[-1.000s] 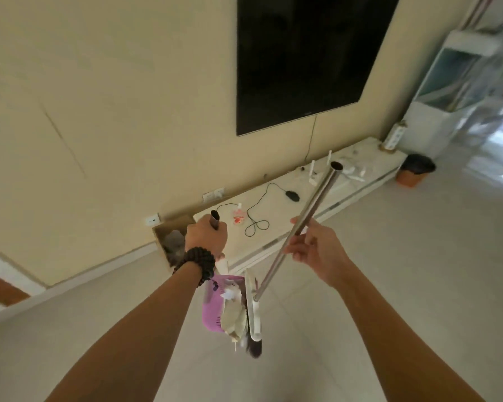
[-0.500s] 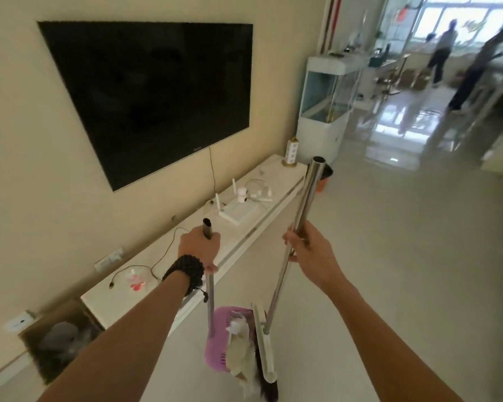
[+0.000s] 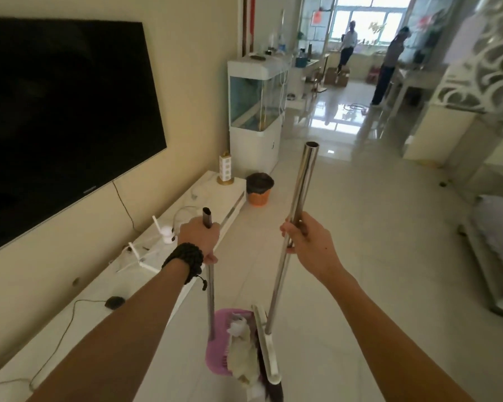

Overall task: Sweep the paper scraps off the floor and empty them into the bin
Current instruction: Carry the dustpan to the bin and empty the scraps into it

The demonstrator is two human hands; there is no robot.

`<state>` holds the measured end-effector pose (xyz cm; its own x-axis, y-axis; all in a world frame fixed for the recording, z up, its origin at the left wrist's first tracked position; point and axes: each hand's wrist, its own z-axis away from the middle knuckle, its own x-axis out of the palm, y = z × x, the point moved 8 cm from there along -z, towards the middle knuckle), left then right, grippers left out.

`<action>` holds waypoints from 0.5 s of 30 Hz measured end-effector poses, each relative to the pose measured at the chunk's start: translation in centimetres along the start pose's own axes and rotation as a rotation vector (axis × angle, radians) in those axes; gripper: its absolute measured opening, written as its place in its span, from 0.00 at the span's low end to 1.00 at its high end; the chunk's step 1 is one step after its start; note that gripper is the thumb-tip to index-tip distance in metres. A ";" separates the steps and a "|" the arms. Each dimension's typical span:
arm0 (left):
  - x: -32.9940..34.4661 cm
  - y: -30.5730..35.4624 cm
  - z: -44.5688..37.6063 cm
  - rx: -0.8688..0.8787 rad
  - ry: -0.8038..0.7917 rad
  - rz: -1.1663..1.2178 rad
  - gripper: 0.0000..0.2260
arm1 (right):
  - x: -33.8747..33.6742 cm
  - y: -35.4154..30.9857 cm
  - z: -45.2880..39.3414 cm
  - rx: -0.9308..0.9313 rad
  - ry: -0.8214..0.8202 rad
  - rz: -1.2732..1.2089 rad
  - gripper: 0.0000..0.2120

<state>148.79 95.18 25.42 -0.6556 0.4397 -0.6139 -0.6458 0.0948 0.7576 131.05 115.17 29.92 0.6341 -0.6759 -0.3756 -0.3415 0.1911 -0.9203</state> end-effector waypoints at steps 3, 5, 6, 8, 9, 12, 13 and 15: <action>3.9 6.0 -7.7 0.065 -0.040 -0.057 0.14 | -2.2 1.9 -8.4 0.025 0.060 0.012 0.06; 5.9 9.4 -11.8 0.080 -0.059 -0.072 0.12 | -3.6 2.8 -13.2 0.039 0.079 0.023 0.06; 7.2 11.3 -14.4 0.075 -0.073 -0.068 0.12 | -4.6 3.5 -16.2 0.039 0.085 0.044 0.06; 8.9 14.3 -18.6 0.059 -0.083 -0.083 0.14 | -6.3 4.6 -21.3 0.035 0.099 0.072 0.06; 9.6 15.7 -20.7 0.058 -0.085 -0.082 0.15 | -6.9 5.2 -23.7 0.033 0.108 0.069 0.06; 12.1 19.4 -27.0 0.061 -0.066 -0.095 0.13 | -8.7 7.5 -31.6 0.030 0.119 0.053 0.07; 12.9 20.4 -29.0 0.051 -0.059 -0.097 0.11 | -9.0 8.2 -34.2 0.030 0.108 0.056 0.07; 15.0 23.0 -34.8 0.032 -0.015 -0.073 0.10 | -10.0 9.8 -41.5 0.003 0.068 0.051 0.06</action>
<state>110.50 72.86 25.93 -0.6013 0.4441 -0.6643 -0.6787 0.1550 0.7179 92.59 94.29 29.20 0.5669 -0.7122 -0.4140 -0.3705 0.2285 -0.9003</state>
